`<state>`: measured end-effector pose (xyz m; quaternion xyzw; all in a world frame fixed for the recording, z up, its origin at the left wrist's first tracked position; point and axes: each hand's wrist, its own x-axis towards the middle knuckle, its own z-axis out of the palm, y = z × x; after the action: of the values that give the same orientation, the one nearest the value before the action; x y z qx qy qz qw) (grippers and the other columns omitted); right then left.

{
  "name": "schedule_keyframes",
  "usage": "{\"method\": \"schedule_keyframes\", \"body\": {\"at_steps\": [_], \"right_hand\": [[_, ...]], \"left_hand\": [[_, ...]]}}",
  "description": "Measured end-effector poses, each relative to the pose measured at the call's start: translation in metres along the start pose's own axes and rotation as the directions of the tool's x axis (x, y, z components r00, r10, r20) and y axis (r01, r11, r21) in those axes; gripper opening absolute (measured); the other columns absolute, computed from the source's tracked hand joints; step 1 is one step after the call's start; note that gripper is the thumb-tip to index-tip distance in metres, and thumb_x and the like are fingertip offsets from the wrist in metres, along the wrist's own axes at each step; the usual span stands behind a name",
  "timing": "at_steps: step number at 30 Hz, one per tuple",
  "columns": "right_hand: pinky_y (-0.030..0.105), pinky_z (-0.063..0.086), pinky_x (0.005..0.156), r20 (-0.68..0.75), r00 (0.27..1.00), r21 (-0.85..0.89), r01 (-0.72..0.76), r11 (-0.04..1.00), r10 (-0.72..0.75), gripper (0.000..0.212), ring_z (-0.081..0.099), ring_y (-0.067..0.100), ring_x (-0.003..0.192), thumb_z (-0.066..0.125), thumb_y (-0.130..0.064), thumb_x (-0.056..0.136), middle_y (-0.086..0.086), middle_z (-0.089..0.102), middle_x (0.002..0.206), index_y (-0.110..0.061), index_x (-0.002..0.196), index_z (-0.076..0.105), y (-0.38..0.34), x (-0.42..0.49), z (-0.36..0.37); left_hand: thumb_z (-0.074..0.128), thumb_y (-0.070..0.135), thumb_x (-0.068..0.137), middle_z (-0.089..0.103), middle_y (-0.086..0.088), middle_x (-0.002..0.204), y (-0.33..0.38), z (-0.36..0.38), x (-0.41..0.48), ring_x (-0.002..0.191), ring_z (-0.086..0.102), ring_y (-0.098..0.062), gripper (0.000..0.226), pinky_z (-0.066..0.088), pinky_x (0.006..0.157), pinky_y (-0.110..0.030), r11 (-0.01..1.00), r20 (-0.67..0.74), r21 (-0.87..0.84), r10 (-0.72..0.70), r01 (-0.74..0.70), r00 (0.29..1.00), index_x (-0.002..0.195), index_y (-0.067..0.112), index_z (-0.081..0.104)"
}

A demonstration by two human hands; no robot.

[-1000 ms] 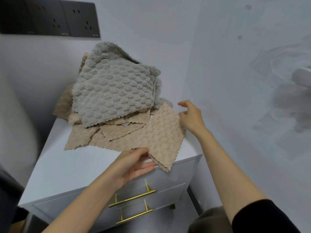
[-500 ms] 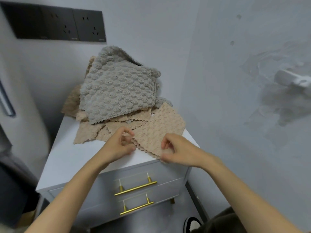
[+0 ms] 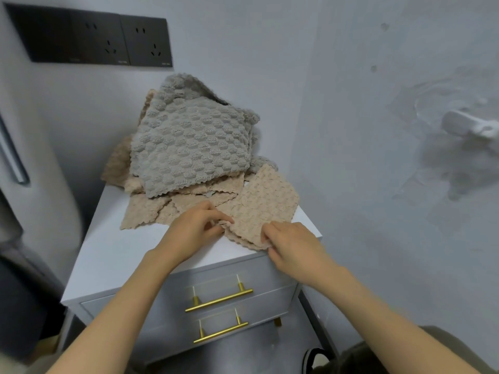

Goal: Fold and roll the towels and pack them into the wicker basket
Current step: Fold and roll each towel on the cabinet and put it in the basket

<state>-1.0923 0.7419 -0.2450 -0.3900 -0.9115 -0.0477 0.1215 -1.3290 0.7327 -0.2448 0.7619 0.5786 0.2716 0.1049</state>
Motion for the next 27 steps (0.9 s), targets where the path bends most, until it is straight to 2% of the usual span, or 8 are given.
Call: {"method": "schedule_keyframes", "body": {"at_steps": [2,5,8,13,16,20,23,27], "right_hand": [[0.033,0.036,0.064,0.056,0.996,0.077,-0.075,0.994,0.071,0.004,0.056,0.025,0.08,0.05,-0.018,0.087,-0.001,0.06,0.087,-0.018,0.09,0.046,0.012,0.0,-0.014],[0.031,0.045,0.072,0.086,0.981,0.147,-0.186,0.971,0.175,0.014,0.059,0.019,0.091,0.053,-0.022,0.088,-0.004,0.066,0.097,-0.022,0.101,0.058,0.033,-0.008,-0.031],[0.029,0.048,0.078,0.131,0.965,0.291,-0.257,0.922,0.227,0.011,0.06,0.007,0.09,0.061,-0.021,0.085,-0.013,0.066,0.093,-0.031,0.089,0.059,0.049,-0.017,-0.038],[0.017,0.046,0.071,0.206,0.919,0.44,-0.393,0.807,0.336,0.018,0.061,0.003,0.08,0.066,-0.02,0.083,-0.01,0.07,0.081,-0.036,0.077,0.059,0.061,-0.02,-0.039],[0.008,0.04,0.062,0.255,0.886,0.459,-0.464,0.758,0.387,0.013,0.058,0.003,0.072,0.065,-0.021,0.086,-0.006,0.07,0.079,-0.032,0.08,0.06,0.066,-0.02,-0.038],[0.01,0.039,0.062,0.294,0.827,0.441,-0.562,0.699,0.479,0.003,0.057,0.005,0.075,0.063,-0.021,0.087,-0.004,0.067,0.083,-0.023,0.088,0.065,0.072,-0.018,-0.034],[0.017,0.043,0.065,0.295,0.779,0.39,-0.627,0.675,0.553,0.005,0.058,0.007,0.078,0.064,-0.023,0.084,-0.012,0.063,0.077,-0.022,0.085,0.068,0.075,-0.017,-0.03],[0.025,0.048,0.07,0.272,0.736,0.301,-0.677,0.672,0.62,0.006,0.063,0.012,0.081,0.063,-0.022,0.077,-0.012,0.064,0.073,-0.026,0.073,0.066,0.078,-0.014,-0.02]], "left_hand": [[0.069,0.029,0.085,0.051,0.015,0.096,-0.002,-0.001,0.001,0.077,0.05,-0.001,0.024,0.042,0.063,-0.018,1.0,-0.004,-0.011,0.026,-0.026,1.0,0.105,0.041,0.07],[0.071,0.034,0.081,0.051,0.017,0.101,0.001,0.005,0.001,0.086,0.048,0.004,0.022,0.04,0.066,-0.012,0.996,0.021,-0.027,0.091,-0.091,0.996,0.102,0.04,0.072],[0.071,0.032,0.082,0.055,0.018,0.104,0.008,0.015,0.002,0.091,0.051,0.004,0.016,0.041,0.073,-0.009,0.99,0.046,-0.105,0.101,-0.096,0.994,0.098,0.031,0.075],[0.067,0.034,0.086,0.069,0.006,0.08,0.017,0.025,0.009,0.069,0.057,-0.007,0.017,0.041,0.06,-0.016,0.971,0.038,-0.236,0.042,-0.032,0.998,0.072,0.027,0.073],[0.065,0.039,0.086,0.056,0.005,0.062,0.02,0.032,0.015,0.058,0.047,-0.009,0.035,0.037,0.059,-0.02,0.97,0.017,-0.241,-0.04,0.043,0.999,0.054,0.029,0.056],[0.057,0.041,0.091,0.035,-0.003,0.049,0.026,0.041,0.022,0.051,0.035,-0.018,0.056,0.029,0.058,-0.015,0.988,0.017,-0.15,-0.041,0.043,0.999,0.048,0.01,0.039],[0.049,0.052,0.09,0.045,0.004,0.06,0.025,0.048,0.026,0.07,0.043,-0.018,0.054,0.037,0.068,-0.032,0.995,0.016,-0.006,-0.099,0.099,0.995,0.05,0.017,0.044],[0.049,0.055,0.09,0.05,0.005,0.087,0.029,0.052,0.028,0.095,0.039,-0.018,0.041,0.037,0.081,-0.032,0.977,0.004,0.12,-0.179,0.178,0.984,0.068,0.022,0.06]]}}
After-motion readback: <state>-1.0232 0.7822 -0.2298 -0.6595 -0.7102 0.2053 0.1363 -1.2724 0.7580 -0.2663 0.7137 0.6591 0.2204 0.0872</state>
